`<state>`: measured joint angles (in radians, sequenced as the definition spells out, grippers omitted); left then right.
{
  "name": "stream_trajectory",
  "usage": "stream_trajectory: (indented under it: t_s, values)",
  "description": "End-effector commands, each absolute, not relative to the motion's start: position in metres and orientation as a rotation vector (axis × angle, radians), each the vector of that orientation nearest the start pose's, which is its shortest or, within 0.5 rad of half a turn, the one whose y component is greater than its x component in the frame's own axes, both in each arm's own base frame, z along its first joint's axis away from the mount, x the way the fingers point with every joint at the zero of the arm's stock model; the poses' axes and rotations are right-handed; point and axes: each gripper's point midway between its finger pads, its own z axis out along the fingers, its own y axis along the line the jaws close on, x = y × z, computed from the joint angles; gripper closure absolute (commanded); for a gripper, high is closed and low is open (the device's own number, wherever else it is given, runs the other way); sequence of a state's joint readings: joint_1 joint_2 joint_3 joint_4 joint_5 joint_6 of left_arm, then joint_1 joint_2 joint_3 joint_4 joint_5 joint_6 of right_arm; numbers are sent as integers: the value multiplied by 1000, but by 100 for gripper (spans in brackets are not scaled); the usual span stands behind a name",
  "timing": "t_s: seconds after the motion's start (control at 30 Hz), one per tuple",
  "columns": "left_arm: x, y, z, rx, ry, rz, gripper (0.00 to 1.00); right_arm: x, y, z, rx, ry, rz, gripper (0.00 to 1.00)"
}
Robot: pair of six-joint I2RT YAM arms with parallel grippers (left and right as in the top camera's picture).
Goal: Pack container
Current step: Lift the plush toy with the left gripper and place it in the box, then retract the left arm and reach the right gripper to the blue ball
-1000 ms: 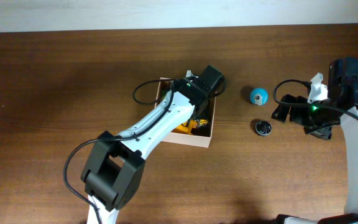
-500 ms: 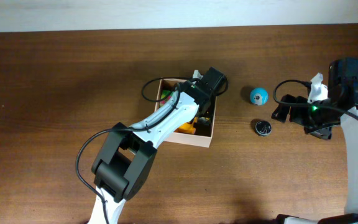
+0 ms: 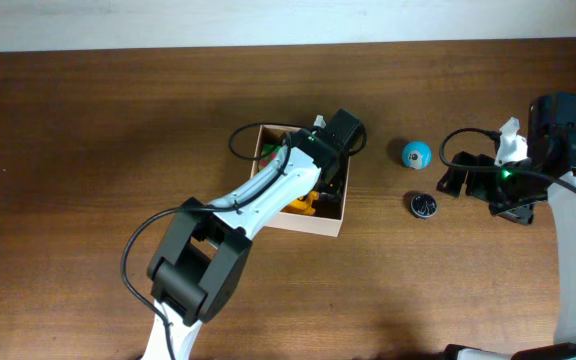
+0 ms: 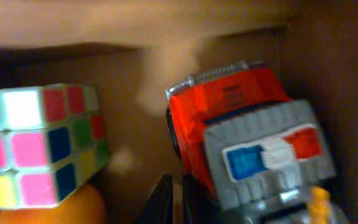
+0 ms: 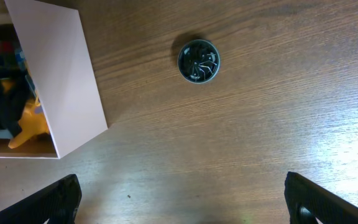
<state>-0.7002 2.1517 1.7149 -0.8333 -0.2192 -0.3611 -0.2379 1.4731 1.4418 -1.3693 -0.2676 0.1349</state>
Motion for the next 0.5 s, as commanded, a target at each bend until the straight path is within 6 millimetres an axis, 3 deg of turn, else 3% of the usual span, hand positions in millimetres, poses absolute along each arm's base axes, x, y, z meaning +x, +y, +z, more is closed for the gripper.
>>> stream_trajectory:
  t_s: [0.0,0.13,0.27,0.4,0.47]
  values:
    - [406,-287,129,387,2587,-13,89,287,-23,197,511,2874,391,1]
    - [406,-280,162,354,2522,-20,88,287,-23,197,511,2873,391,1]
    - [402,-270,183,337,2498,-3,85,287,-23,197,511,2873,391,1]
    - [386,-239,213,307,2485,88,79,288,-23,197,509,2870,390,1]
    - [377,-216,237,264,2462,135,69,293,-22,198,449,2856,390,1]
